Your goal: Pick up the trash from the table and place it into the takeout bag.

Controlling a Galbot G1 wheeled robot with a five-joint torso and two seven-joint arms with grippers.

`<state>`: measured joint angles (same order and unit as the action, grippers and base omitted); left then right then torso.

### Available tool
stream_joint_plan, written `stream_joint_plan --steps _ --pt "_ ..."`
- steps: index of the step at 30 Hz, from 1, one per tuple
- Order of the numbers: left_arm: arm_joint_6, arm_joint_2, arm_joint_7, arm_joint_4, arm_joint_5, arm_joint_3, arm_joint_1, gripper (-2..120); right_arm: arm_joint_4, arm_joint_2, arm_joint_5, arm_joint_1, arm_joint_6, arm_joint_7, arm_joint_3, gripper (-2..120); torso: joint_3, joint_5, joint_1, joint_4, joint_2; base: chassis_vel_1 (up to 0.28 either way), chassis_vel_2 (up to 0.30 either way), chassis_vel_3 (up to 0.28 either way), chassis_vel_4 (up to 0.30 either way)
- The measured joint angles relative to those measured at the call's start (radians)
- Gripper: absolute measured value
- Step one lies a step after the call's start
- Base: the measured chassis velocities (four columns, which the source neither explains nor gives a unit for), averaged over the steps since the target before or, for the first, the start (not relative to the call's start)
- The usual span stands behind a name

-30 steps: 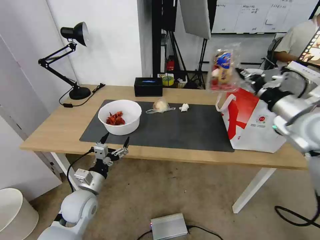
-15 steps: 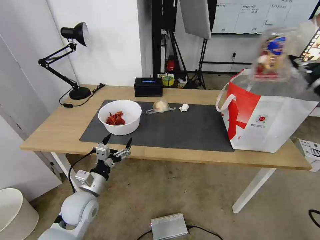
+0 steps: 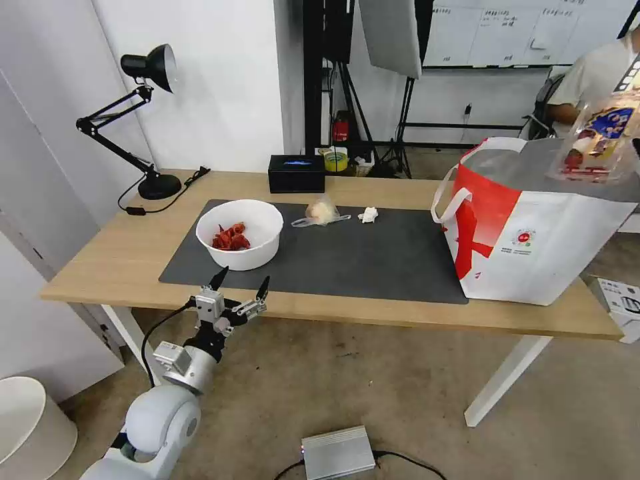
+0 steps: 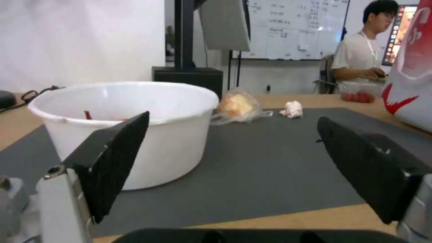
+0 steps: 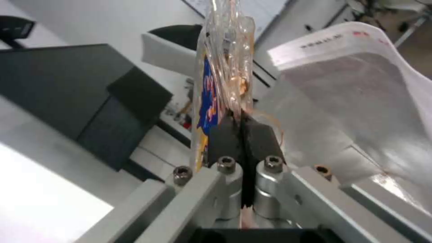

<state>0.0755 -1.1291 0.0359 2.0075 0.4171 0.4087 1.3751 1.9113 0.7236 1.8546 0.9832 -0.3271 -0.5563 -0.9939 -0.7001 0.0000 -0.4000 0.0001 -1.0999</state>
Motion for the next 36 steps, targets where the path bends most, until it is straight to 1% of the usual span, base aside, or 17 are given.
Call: stream_joint_plan --steps 7,17,21,22,24,25,27,29,30,31,33,34,35,36 --pt "0.001 -0.002 0.0 0.003 0.001 0.011 0.01 100 -0.022 0.006 0.045 -0.047 -0.023 -0.093 0.031 0 0.0 0.0 0.0 0.0 0.0 0.0 0.0 0.0 0.0" --pt "0.002 -0.003 0.0 -0.002 0.007 0.005 0.0 100 -0.02 0.016 0.074 -0.045 -0.055 -0.147 0.034 0 0.0 0.0 0.0 -0.0002 0.0 0.0 0.0 0.0 0.0" --pt "0.002 -0.006 0.0 -0.006 0.008 0.004 0.0 100 -0.022 0.018 0.073 -0.042 -0.058 -0.147 0.035 17 0.0 0.0 0.0 -0.0002 0.0 0.0 0.0 0.0 0.0" --pt "0.002 -0.006 0.0 -0.006 0.008 0.004 0.0 100 -0.022 0.018 0.073 -0.042 -0.058 -0.147 0.035 17 0.0 0.0 0.0 -0.0002 0.0 0.0 0.0 0.0 0.0" --pt "0.003 -0.007 0.0 -0.009 0.008 0.005 0.0 100 -0.023 0.019 0.072 -0.041 -0.058 -0.144 0.034 25 0.0 0.0 0.0 -0.0002 0.0 0.0 0.0 0.0 0.0" --pt "0.003 -0.007 0.0 -0.01 0.008 0.005 0.0 100 -0.023 0.02 0.072 -0.041 -0.058 -0.141 0.034 32 0.0 0.0 0.0 -0.0002 0.0 0.0 0.0 0.0 0.0" --pt "0.003 -0.008 0.001 -0.01 0.008 0.005 -0.001 100 -0.023 0.02 0.071 -0.041 -0.058 -0.138 0.034 34 0.0 0.0 0.0 -0.0002 0.0 0.0 0.0 0.0 0.0" --pt "0.003 -0.009 0.001 -0.012 0.008 0.006 -0.003 100 -0.022 0.022 0.068 -0.041 -0.057 -0.126 0.034 45 0.0 0.0 0.0 -0.0002 0.0 0.0 0.0 0.0 0.0" --pt "0.003 -0.009 0.001 -0.012 0.008 0.006 -0.003 100 -0.022 0.022 0.068 -0.041 -0.057 -0.126 0.034 45 0.0 0.0 0.0 -0.0002 0.0 0.0 0.0 0.0 0.0" --pt "0.003 -0.01 0.001 -0.012 0.008 0.006 -0.004 100 -0.019 0.023 0.063 -0.04 -0.052 -0.109 0.033 51 0.0 0.0 0.0 -0.0002 0.0 0.0 0.0 0.0 0.0" --pt "0.003 -0.012 0.001 -0.012 0.008 0.008 -0.004 100 -0.008 0.028 0.023 -0.023 -0.027 -0.029 0.031 60 0.0 0.0 0.0 -0.0001 0.0 0.0 0.0 0.0 0.0" --pt "0.003 -0.012 0.001 -0.012 0.008 0.009 -0.004 100 0.003 0.031 -0.007 -0.008 -0.013 0.025 0.029 64 0.0 0.0 0.0 -0.0001 0.0 0.0 0.0 0.0 0.0" --pt "0.003 -0.012 0.001 -0.012 0.008 0.009 -0.004 100 0.003 0.031 -0.007 -0.008 -0.013 0.025 0.029 64 0.0 0.0 0.0 -0.0001 0.0 0.0 0.0 0.0 0.0" --pt "0.003 -0.013 0.001 -0.011 0.008 0.011 -0.002 100 0.016 0.035 -0.035 0.009 -0.002 0.076 0.027 69 0.0 -0.0001 0.0 -0.0002 0.0 0.0 0.0 0.0 0.0"
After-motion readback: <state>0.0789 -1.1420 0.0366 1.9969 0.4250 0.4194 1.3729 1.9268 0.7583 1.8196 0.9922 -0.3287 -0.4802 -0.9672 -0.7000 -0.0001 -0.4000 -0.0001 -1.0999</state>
